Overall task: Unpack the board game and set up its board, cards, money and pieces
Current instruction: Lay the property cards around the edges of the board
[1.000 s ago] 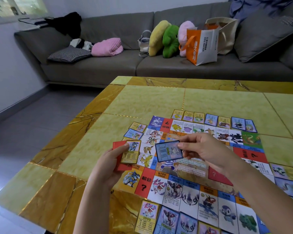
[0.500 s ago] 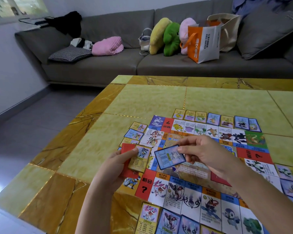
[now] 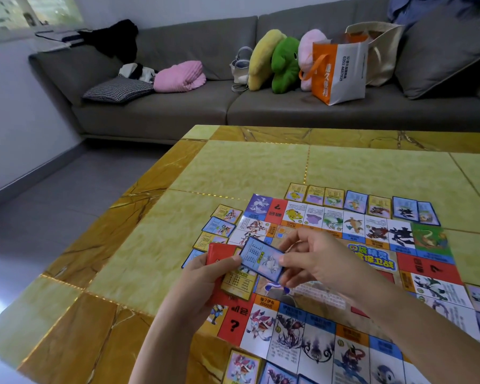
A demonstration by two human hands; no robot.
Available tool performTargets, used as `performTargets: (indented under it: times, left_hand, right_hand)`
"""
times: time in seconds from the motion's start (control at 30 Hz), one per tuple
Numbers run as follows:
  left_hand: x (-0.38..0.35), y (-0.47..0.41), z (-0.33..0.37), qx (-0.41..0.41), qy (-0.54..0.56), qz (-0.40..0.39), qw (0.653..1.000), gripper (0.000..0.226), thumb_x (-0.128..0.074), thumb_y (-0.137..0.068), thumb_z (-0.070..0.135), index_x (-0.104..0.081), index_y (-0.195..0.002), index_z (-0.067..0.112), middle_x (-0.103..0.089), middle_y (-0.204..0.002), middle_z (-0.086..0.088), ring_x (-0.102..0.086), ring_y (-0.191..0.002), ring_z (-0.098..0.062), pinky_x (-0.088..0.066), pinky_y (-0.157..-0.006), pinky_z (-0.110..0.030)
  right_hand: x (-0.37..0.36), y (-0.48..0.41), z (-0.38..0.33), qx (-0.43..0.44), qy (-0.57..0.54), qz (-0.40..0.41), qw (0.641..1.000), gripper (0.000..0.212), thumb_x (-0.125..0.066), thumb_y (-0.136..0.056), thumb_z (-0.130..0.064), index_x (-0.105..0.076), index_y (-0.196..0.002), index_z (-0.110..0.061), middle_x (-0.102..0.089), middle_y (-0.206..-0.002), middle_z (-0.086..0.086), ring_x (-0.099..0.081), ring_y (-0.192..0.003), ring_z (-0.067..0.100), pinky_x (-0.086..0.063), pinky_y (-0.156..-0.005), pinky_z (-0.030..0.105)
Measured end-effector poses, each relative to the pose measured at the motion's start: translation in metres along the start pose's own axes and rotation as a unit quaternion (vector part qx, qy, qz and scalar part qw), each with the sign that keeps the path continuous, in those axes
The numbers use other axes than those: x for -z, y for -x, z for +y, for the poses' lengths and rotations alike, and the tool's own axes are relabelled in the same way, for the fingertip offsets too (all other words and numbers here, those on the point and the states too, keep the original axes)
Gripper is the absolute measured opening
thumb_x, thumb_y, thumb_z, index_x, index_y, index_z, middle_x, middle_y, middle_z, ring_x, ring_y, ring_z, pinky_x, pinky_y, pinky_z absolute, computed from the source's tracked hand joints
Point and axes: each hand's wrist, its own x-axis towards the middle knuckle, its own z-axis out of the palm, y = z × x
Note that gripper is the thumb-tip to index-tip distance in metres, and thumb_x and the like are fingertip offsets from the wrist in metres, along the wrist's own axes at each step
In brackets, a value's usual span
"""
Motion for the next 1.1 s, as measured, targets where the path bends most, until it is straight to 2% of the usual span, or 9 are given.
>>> performTargets:
  times: [0.2,0.4,0.53,0.67,0.83,0.97,1.1]
  left_hand:
    - [-0.001,0.002,0.003,-0.01,0.046,0.022,0.999,0.021,-0.062,-0.086,0.007,-0.056,-0.104,-0.003,-0.072,-0.09,-0.024,-0.071,-0.063,-0.029,-0.055,-0.046,-0.03]
    - [0.0,0.001,0.002,-0.042,0.053,0.022,0.997,0.039,-0.067,-0.074,0.014,-0.057,-0.108,0.0,-0.072,-0.094,-0.021,-0.072,-0.071,-0.029,-0.059,-0.054,-0.035]
    - [0.0,0.001,0.002,-0.066,0.054,0.018,0.996,0.043,-0.068,-0.071,0.015,-0.058,-0.109,-0.002,-0.072,-0.094,-0.021,-0.072,-0.073,-0.029,-0.06,-0.06,-0.037]
    - [0.0,0.001,0.002,-0.073,0.053,0.016,0.996,0.037,-0.068,-0.07,0.014,-0.058,-0.103,0.0,-0.073,-0.088,-0.018,-0.072,-0.069,-0.026,-0.059,-0.054,-0.033]
    - [0.001,0.0,0.001,-0.078,0.029,0.015,0.996,0.04,-0.069,-0.068,0.014,-0.059,-0.103,-0.002,-0.073,-0.084,-0.017,-0.072,-0.066,-0.025,-0.054,-0.048,-0.027]
    - [0.0,0.001,0.0,-0.074,-0.012,0.0,0.997,0.048,-0.074,-0.062,0.015,-0.059,-0.106,-0.001,-0.073,-0.091,-0.02,-0.072,-0.073,-0.03,-0.058,-0.055,-0.032]
    - [-0.003,0.002,-0.003,-0.064,-0.05,-0.009,0.997,0.05,-0.076,-0.062,0.018,-0.062,-0.107,0.0,-0.073,-0.096,-0.018,-0.071,-0.08,-0.033,-0.06,-0.068,-0.04]
  right_hand:
    - [0.0,0.003,-0.002,0.004,0.031,-0.035,0.999,0.003,-0.063,-0.088,-0.001,-0.061,-0.089,0.001,-0.07,-0.073,0.015,-0.067,-0.061,0.024,-0.055,-0.057,0.027]
    - [-0.001,0.01,-0.005,0.014,0.037,-0.061,0.997,0.0,-0.062,-0.087,0.0,-0.063,-0.087,0.0,-0.071,-0.072,0.014,-0.068,-0.062,0.022,-0.054,-0.057,0.025]
    - [-0.003,0.013,-0.006,0.014,0.044,-0.083,0.995,0.001,-0.063,-0.087,-0.003,-0.063,-0.087,-0.001,-0.072,-0.075,0.015,-0.069,-0.066,0.024,-0.055,-0.06,0.027]
    - [-0.004,0.014,-0.004,0.003,0.051,-0.099,0.994,0.004,-0.064,-0.087,-0.005,-0.063,-0.09,-0.001,-0.072,-0.081,0.018,-0.069,-0.068,0.024,-0.055,-0.062,0.028]
    - [-0.003,0.012,-0.003,-0.006,0.047,-0.109,0.993,0.011,-0.065,-0.086,-0.007,-0.062,-0.095,-0.001,-0.072,-0.084,0.019,-0.068,-0.067,0.023,-0.056,-0.061,0.026]
    - [-0.005,0.01,-0.005,0.003,0.059,-0.097,0.994,0.027,-0.07,-0.08,-0.022,-0.062,-0.1,-0.005,-0.073,-0.08,0.01,-0.066,-0.064,0.018,-0.053,-0.058,0.026]
    - [-0.008,0.007,-0.006,0.021,0.12,-0.069,0.99,0.019,-0.074,-0.079,-0.017,-0.065,-0.093,-0.008,-0.068,-0.068,0.001,-0.058,-0.051,0.008,-0.043,-0.049,0.019]
